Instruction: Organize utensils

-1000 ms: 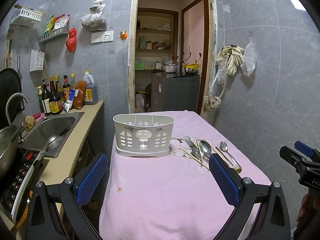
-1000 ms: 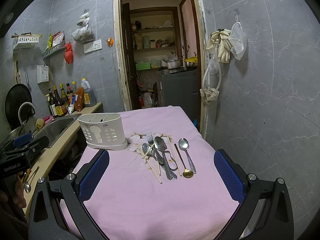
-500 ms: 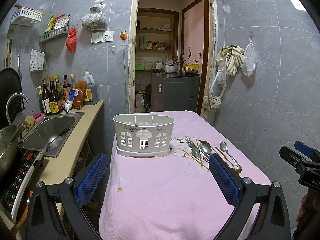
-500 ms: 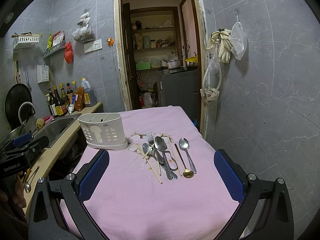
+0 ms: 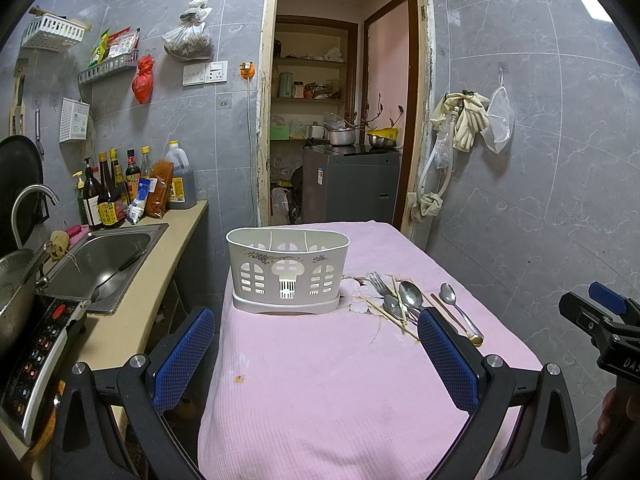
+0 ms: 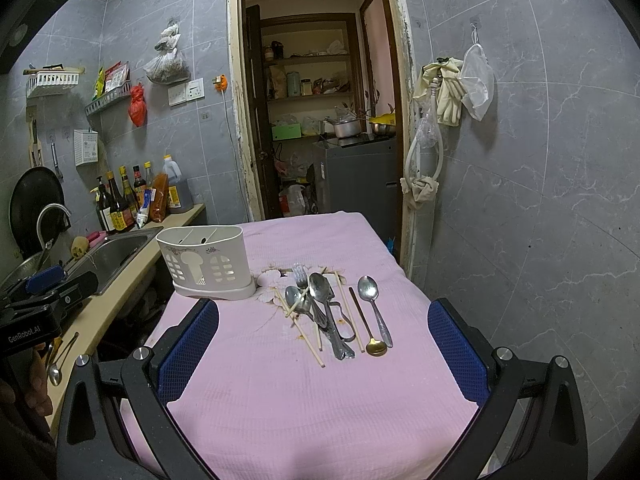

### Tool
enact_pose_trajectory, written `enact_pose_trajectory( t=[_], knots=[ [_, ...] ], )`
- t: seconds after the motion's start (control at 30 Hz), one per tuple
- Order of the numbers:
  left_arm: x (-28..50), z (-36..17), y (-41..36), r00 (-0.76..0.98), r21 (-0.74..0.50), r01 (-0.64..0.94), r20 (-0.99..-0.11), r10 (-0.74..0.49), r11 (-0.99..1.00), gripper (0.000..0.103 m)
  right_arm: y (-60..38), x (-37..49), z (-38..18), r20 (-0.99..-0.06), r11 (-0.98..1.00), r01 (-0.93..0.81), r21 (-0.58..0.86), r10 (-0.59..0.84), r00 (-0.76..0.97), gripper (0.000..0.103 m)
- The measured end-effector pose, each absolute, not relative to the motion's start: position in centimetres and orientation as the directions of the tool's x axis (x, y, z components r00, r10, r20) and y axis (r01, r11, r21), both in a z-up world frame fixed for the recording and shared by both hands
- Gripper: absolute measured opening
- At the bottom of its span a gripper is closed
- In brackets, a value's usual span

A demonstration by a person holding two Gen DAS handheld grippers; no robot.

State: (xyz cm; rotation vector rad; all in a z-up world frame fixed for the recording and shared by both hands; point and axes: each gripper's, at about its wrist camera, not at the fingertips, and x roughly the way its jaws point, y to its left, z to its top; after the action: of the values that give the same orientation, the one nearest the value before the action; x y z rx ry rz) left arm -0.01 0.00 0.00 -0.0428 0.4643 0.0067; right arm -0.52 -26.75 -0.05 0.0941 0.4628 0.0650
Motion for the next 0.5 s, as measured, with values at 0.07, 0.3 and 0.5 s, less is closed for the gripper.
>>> enact_pose_trajectory(
  t=[0.07,0.3,0.5],
  knots=[
    [-0.01,0.0,-0.02,0.894,-0.04,-0.017,-0.448,-0.003,0.999,0.102,-26.78,-0.5,-0.05,-0.442,0.994,-0.041,0.105,0.084,0.893,0.102],
    [-0.01,0.01,0.0,0.894,-0.04,-0.017,-0.448,-0.003,0.999,0.102,-26.72,-0.5,-0.01,-0.443,0.994,-0.041,0.105,0.084,0.893,0.102],
    [0.0,-0.01,-0.01,0.894,-0.04,-0.016,-0.449,-0.004,0.999,0.102,-26.55,-0.55,0.12,-0.444,0.994,-0.041,0.105,0.083,0.892,0.102]
  ],
)
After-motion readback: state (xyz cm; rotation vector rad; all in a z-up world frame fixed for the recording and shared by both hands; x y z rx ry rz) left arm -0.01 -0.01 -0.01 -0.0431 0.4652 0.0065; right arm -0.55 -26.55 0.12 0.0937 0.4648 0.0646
